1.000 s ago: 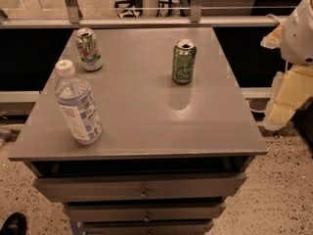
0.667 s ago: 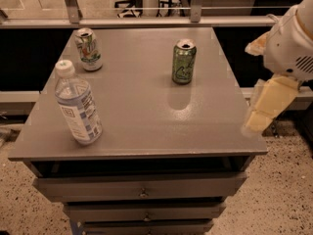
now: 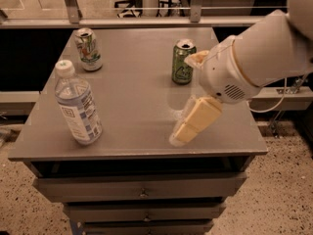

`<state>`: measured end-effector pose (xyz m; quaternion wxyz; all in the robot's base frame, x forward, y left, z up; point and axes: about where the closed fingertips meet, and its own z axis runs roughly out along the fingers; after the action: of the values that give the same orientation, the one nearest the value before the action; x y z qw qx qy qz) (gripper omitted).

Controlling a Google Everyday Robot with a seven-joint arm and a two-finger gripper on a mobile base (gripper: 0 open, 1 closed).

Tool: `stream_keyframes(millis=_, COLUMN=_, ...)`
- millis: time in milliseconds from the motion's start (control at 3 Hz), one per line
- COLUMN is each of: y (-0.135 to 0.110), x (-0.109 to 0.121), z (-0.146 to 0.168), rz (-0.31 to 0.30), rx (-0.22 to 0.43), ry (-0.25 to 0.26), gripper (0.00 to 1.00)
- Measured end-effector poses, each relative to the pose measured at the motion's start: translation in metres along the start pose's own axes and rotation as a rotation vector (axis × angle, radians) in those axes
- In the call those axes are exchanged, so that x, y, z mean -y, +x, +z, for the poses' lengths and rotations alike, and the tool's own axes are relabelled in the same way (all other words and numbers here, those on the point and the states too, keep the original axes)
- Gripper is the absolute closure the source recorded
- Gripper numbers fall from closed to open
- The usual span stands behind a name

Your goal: Knock blue plastic bottle over

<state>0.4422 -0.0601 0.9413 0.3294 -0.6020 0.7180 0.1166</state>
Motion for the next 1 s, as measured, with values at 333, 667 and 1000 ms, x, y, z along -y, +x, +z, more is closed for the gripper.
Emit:
stream_keyframes(millis=333, y=-0.0114, x=-0.0005, z=0.0003, rz=0.002, rx=0.033, ry=0.005, gripper=0.0)
stream_keyframes(millis=667, y=-0.0114, x=-0.0005, z=0.0003, rz=0.002, rx=0.033, ry=0.005, gripper=0.0)
stream_keyframes(millis=1000, y=-0.015, x=0.0002, z=0.0095, rz=0.028, rx=0.058, ry=0.02, gripper=0.0)
